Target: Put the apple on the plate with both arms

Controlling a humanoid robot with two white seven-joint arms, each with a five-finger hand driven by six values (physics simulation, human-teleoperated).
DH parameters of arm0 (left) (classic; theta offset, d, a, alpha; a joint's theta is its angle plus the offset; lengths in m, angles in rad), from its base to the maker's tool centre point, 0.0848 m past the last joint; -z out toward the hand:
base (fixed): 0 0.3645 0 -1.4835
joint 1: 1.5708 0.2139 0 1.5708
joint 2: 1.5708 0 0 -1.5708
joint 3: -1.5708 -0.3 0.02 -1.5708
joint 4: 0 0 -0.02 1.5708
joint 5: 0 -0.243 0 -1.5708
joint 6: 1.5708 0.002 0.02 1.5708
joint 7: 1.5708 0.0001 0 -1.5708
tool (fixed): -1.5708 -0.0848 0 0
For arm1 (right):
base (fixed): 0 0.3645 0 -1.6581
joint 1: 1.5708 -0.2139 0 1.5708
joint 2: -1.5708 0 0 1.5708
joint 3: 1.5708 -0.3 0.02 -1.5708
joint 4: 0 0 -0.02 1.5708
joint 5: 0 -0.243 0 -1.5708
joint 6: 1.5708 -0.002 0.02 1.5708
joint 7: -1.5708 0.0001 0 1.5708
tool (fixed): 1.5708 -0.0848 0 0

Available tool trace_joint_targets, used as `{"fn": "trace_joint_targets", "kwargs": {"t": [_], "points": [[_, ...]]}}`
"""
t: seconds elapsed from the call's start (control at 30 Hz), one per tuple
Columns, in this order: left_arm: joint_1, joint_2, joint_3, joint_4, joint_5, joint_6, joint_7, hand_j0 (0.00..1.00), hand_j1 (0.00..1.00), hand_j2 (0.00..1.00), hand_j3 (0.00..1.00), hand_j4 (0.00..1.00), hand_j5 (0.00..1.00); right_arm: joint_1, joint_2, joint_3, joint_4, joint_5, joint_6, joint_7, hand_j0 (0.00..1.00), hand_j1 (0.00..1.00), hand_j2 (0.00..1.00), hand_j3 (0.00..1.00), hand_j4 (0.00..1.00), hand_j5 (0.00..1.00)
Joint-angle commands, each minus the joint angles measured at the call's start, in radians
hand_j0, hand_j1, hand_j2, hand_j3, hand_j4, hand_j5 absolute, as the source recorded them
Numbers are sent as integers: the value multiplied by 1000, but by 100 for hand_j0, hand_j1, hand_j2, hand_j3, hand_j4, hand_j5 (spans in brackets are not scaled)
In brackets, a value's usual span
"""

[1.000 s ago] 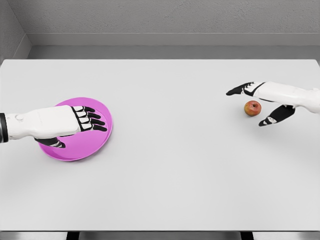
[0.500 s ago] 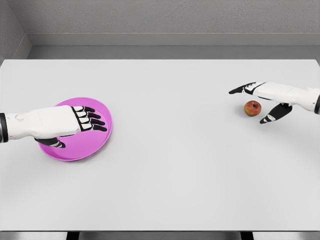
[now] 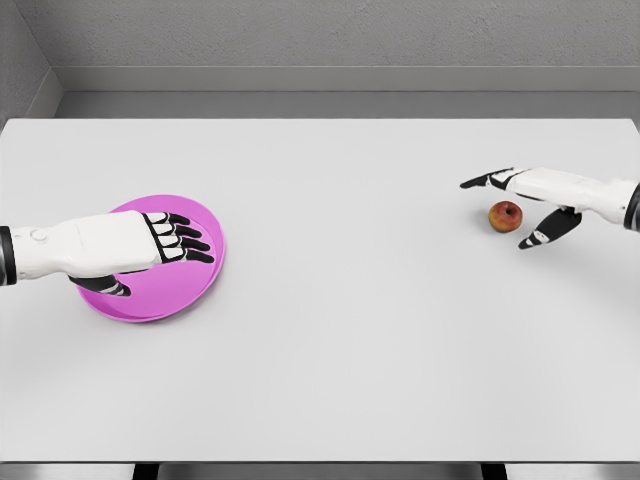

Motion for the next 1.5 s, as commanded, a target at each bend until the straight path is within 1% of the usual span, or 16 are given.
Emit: {"fn": "trace_joint_targets", "kwargs": {"t": [0.0, 0.1, 0.23, 0.3, 0.53, 0.6, 0.73, 0.93, 1.03, 1.23, 1.3, 1.47], "points": [[0, 1, 1, 0, 5, 1, 0, 100, 100, 100, 100, 100, 100, 1, 1, 1, 8, -7, 3, 0, 100, 100, 100, 100, 100, 100], [0, 1, 1, 0, 5, 1, 0, 100, 100, 100, 100, 100, 100, -5, 1, 0, 39, -5, 3, 0, 100, 100, 100, 100, 100, 100], [0, 1, 1, 0, 5, 1, 0, 100, 100, 100, 100, 100, 100, -8, 1, 0, 54, -4, 3, 0, 100, 100, 100, 100, 100, 100], [0, 1, 1, 0, 5, 1, 0, 100, 100, 100, 100, 100, 100, -8, 9, -2, 62, 25, 3, 0, 100, 100, 100, 100, 100, 100], [0, 1, -2, 0, 5, 1, 0, 100, 100, 100, 100, 100, 100, -12, 27, 0, 77, 27, 3, 0, 100, 100, 100, 100, 100, 100], [0, 1, -3, 0, 5, 1, 0, 100, 100, 100, 100, 100, 100, -14, 30, -2, 89, 47, 3, 0, 100, 100, 100, 100, 100, 100], [0, 1, -4, 0, 5, 1, 0, 100, 100, 100, 100, 100, 100, -20, 49, -2, 108, 59, 3, 0, 100, 100, 100, 100, 100, 100], [0, 1, -4, 0, 5, 1, 0, 100, 100, 100, 100, 100, 100, -28, 55, -2, 134, 70, 3, 0, 100, 100, 100, 100, 100, 100], [0, 1, -4, 0, 5, 1, 0, 100, 100, 100, 100, 100, 100, -37, 55, -2, 168, 71, 3, 0, 100, 100, 100, 100, 100, 100], [0, 1, -4, 0, 5, 1, 0, 100, 100, 100, 100, 100, 100, -38, 58, -2, 178, 71, 3, 0, 100, 100, 100, 100, 100, 100], [0, 1, -4, 0, 5, 1, 0, 100, 100, 100, 100, 100, 100, -41, 70, 0, 197, 71, 3, 0, 100, 100, 100, 100, 100, 100], [0, 1, -4, 0, 5, 1, 0, 100, 100, 100, 100, 100, 100, -48, 85, -2, 201, 91, 3, 0, 100, 100, 100, 100, 100, 100]]}}
